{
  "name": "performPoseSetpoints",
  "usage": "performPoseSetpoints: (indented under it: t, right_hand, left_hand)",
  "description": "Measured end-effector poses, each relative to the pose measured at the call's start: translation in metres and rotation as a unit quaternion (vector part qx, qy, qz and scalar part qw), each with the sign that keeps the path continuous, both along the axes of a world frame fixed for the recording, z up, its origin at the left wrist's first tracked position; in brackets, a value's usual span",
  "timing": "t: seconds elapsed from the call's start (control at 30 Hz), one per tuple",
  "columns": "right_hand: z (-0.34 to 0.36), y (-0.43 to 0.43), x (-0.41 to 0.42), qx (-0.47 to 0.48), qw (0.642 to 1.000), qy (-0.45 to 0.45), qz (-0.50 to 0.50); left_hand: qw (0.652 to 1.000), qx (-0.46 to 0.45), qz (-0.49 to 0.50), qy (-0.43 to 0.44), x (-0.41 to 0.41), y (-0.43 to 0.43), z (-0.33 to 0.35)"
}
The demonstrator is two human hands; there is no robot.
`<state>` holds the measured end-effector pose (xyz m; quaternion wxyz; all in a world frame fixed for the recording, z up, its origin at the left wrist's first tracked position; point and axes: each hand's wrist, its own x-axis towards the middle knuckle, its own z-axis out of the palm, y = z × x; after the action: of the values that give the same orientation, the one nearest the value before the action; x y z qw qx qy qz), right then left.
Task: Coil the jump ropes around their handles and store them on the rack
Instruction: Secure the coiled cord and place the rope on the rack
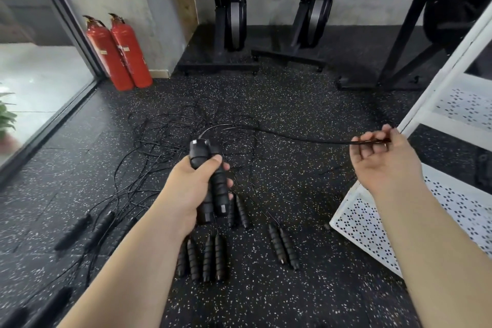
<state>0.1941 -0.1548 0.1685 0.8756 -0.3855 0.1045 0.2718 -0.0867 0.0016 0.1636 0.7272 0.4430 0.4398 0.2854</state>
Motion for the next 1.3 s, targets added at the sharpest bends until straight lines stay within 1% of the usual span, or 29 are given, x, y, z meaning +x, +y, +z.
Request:
performPoseSetpoints:
  t: [0.07, 0.13, 0.23, 0.3, 0.33, 0.37, 0.4, 0.47, 0.53, 0.57, 0.6, 0.63, 0.67, 0.7, 0.73, 0.77, 0.8, 0.83, 0.87, 0.9, 0.97, 1.0, 1.03, 1.07, 1.1, 1.17, 1.2, 1.27, 1.3]
  right_hand:
    - [0.01, 0.001, -0.016, -0.025, 0.999, -0.042, 0.018]
    - [0.022, -0.001, -0.03, -0.049, 0.992, -0.117, 0.012]
    - [0.046, -0.019, -0.044, -0.069, 0.964, -0.253, -0.051]
    - [0.057, -0.034, -0.048, -0.076, 0.945, -0.301, -0.105]
    - [0.058, -0.041, -0.05, -0.088, 0.943, -0.299, -0.12]
    - [0.055, -0.045, -0.051, -0.108, 0.948, -0.275, -0.12]
    - [0.048, -0.047, -0.052, -0.123, 0.958, -0.237, -0.106]
    - [0.031, -0.052, -0.054, -0.167, 0.977, -0.118, -0.064]
    - [0.019, -0.06, -0.058, -0.17, 0.985, 0.0, -0.021]
    - [0.012, -0.066, -0.058, -0.163, 0.986, 0.035, -0.021]
    - [0.005, -0.071, -0.057, -0.183, 0.983, 0.03, -0.015]
    - [0.001, -0.078, -0.058, -0.24, 0.971, -0.009, 0.003]
    - [0.001, -0.079, -0.056, -0.262, 0.964, 0.008, 0.047]
    - [0.005, -0.083, -0.061, -0.374, 0.926, -0.009, 0.048]
    - [0.011, -0.087, -0.069, -0.487, 0.87, -0.042, 0.068]
    - [0.017, -0.091, -0.076, -0.576, 0.809, -0.084, 0.077]
    - [0.021, -0.096, -0.078, -0.586, 0.799, -0.113, 0.076]
    - [0.033, -0.101, -0.081, -0.543, 0.835, -0.081, 0.031]
    - [0.024, -0.097, -0.07, -0.423, 0.905, 0.0, -0.032]
    - [0.015, -0.095, -0.063, -0.364, 0.93, -0.005, -0.057]
    - [0.019, -0.099, -0.072, -0.406, 0.903, -0.102, -0.103]
    - [0.023, -0.096, -0.08, -0.427, 0.88, -0.181, -0.1]
    - [0.028, -0.097, -0.09, -0.443, 0.845, -0.289, -0.079]
    - [0.036, -0.096, -0.1, -0.431, 0.811, -0.393, -0.046]
    - [0.047, -0.095, -0.113, -0.403, 0.786, -0.469, 0.014]
    - [0.058, -0.092, -0.132, -0.345, 0.75, -0.545, 0.148]
    - [0.055, -0.089, -0.136, -0.326, 0.737, -0.563, 0.185]
    - [0.048, -0.08, -0.139, -0.333, 0.722, -0.574, 0.197]
    - [0.045, -0.075, -0.138, -0.343, 0.723, -0.567, 0.199]
  left_hand:
    - [1.0, 0.007, -0.027, 0.002, 0.0, -0.007, 0.001]
    - [0.999, 0.01, -0.032, 0.001, 0.001, -0.011, 0.002]
    - [1.0, 0.015, -0.024, -0.001, 0.0, -0.015, 0.005]
    - [0.999, 0.033, -0.03, 0.005, -0.001, -0.02, 0.006]
    - [0.998, 0.046, -0.04, 0.008, -0.002, -0.023, 0.007]
    - [0.997, 0.059, -0.054, 0.01, -0.002, -0.027, 0.009]
    - [0.995, 0.073, -0.073, 0.01, -0.004, -0.032, 0.011]
    - [0.988, 0.097, -0.119, 0.008, -0.007, -0.046, 0.019]
    - [0.977, 0.123, -0.171, 0.006, -0.012, -0.061, 0.027]
    - [0.972, 0.133, -0.194, 0.002, -0.014, -0.069, 0.031]
    - [0.967, 0.139, -0.213, -0.004, -0.017, -0.077, 0.034]
    - [0.963, 0.144, -0.228, -0.011, -0.02, -0.084, 0.038]
    - [0.96, 0.145, -0.24, -0.017, -0.022, -0.092, 0.041]
    - [0.957, 0.145, -0.249, -0.023, -0.023, -0.099, 0.043]
    - [0.955, 0.144, -0.257, -0.032, -0.024, -0.105, 0.046]
    - [0.954, 0.141, -0.263, -0.041, -0.025, -0.111, 0.049]
    - [0.952, 0.139, -0.267, -0.05, -0.025, -0.116, 0.053]
    - [0.951, 0.141, -0.27, -0.058, -0.025, -0.119, 0.057]
    - [0.949, 0.145, -0.272, -0.066, -0.024, -0.122, 0.06]
    - [0.948, 0.147, -0.273, -0.075, -0.024, -0.125, 0.062]
    - [0.947, 0.141, -0.272, -0.095, -0.025, -0.129, 0.062]
    - [0.947, 0.132, -0.274, -0.104, -0.026, -0.131, 0.059]
    - [0.947, 0.122, -0.277, -0.109, -0.026, -0.133, 0.056]
    - [0.946, 0.115, -0.282, -0.11, -0.025, -0.134, 0.052]
    - [0.945, 0.11, -0.289, -0.109, -0.022, -0.134, 0.049]
    - [0.941, 0.1, -0.304, -0.11, -0.014, -0.132, 0.044]
    - [0.939, 0.093, -0.311, -0.113, -0.01, -0.131, 0.042]
    - [0.939, 0.074, -0.316, -0.114, -0.004, -0.128, 0.038]
    - [0.94, 0.065, -0.314, -0.114, -0.001, -0.125, 0.036]
